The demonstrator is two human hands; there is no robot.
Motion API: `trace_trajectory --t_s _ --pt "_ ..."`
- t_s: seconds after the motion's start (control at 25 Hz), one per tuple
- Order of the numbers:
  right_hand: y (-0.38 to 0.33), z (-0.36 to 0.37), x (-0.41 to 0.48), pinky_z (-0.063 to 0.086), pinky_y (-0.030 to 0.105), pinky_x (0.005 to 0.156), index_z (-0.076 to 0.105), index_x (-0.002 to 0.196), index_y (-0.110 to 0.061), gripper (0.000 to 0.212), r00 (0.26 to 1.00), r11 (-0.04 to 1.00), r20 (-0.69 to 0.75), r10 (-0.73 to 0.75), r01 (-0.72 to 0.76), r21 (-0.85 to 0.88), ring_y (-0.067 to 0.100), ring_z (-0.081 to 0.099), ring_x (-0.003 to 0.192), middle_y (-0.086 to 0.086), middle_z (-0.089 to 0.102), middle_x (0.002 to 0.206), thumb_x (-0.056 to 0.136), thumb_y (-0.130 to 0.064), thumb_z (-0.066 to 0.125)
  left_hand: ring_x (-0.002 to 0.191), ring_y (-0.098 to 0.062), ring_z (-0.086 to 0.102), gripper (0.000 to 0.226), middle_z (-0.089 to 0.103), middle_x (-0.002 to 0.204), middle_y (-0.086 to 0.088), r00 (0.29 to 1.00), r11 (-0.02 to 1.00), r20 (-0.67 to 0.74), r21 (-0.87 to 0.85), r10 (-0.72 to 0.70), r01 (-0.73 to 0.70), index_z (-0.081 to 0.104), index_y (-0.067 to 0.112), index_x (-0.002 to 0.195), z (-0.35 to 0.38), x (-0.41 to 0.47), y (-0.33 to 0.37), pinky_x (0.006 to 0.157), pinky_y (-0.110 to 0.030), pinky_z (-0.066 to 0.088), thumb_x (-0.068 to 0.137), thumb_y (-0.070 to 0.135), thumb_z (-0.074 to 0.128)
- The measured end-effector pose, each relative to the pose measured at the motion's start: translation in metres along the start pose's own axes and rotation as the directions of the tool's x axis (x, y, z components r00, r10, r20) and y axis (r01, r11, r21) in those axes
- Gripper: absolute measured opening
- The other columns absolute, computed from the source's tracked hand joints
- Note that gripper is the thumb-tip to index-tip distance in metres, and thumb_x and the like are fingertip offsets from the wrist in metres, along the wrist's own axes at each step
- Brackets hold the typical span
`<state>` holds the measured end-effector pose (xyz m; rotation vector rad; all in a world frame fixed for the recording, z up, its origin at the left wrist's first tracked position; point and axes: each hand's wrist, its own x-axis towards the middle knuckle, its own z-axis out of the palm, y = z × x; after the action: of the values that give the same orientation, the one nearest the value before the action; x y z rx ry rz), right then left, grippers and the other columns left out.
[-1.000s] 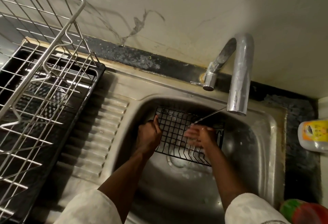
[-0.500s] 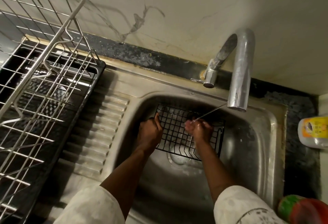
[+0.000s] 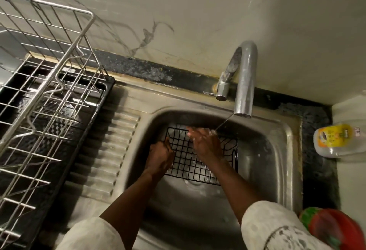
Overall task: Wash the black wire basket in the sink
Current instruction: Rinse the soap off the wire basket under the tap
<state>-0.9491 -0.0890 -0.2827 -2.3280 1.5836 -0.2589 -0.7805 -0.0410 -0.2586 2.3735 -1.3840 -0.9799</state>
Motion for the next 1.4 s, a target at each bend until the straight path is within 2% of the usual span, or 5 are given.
trace_trajectory --t_s 0.24,0.44,0.84,1.12,1.4 --pt "0.040 -0.024 -0.015 0.053 0.041 0.093 0.052 0.144 -0.029 0.052 0.957 0.997 0.287 -0.034 0.054 -0.062 0.030 0.061 0.117 0.005 0.063 0.136 0.096 -0.010 0.051 0.045 -0.012 0.059 0.072 0.058 0.048 -0.001 0.999 1.000 0.039 -0.015 -0.016 0.016 0.059 0.008 0.057 -0.001 -0.003 -0.009 0.047 -0.020 0.044 0.105 0.051 0.027" --pt "0.047 -0.036 -0.046 0.049 0.042 0.094 0.053 0.131 -0.027 0.034 0.971 0.971 0.204 0.128 -0.081 -0.225 0.028 0.063 0.110 0.004 0.067 0.124 0.104 -0.026 0.033 0.058 -0.018 0.061 0.047 0.068 0.075 -0.010 0.989 1.000 0.146 -0.015 -0.019 0.021 0.067 0.006 0.096 0.002 -0.014 0.004 0.050 -0.031 0.045 0.108 0.030 0.029" --pt "0.038 -0.042 -0.033 0.049 0.041 0.094 0.039 0.145 -0.029 0.041 0.928 0.969 0.359 0.098 -0.007 -0.247 0.028 0.063 0.115 0.006 0.062 0.135 0.105 -0.025 0.035 0.050 -0.016 0.060 0.069 0.057 0.050 0.000 0.999 0.999 0.042 0.051 0.018 -0.020 0.056 0.010 0.057 0.001 0.001 -0.004 0.051 -0.023 0.043 0.107 0.045 0.025" --pt "0.008 -0.017 0.009 0.046 0.049 0.098 0.057 0.134 -0.022 0.049 0.962 0.970 0.266 -0.057 0.116 -0.214 0.034 0.058 0.120 0.010 0.059 0.135 0.101 -0.036 0.022 0.102 -0.041 0.068 0.038 0.068 0.113 -0.026 0.973 0.932 0.190 -0.310 -0.133 0.188 0.065 -0.004 0.116 0.006 0.005 0.000 0.078 -0.038 0.059 0.101 0.027 0.048" --pt "0.035 -0.036 0.000 0.050 0.040 0.096 0.050 0.140 -0.027 0.040 0.964 0.986 0.265 0.016 0.029 -0.165 0.029 0.061 0.117 0.007 0.063 0.134 0.102 -0.019 0.039 0.065 -0.027 0.065 0.070 0.065 0.068 -0.009 0.994 0.992 0.034 -0.062 -0.107 0.109 0.060 0.008 0.067 0.002 0.005 -0.005 0.066 -0.032 0.054 0.104 0.053 0.021"
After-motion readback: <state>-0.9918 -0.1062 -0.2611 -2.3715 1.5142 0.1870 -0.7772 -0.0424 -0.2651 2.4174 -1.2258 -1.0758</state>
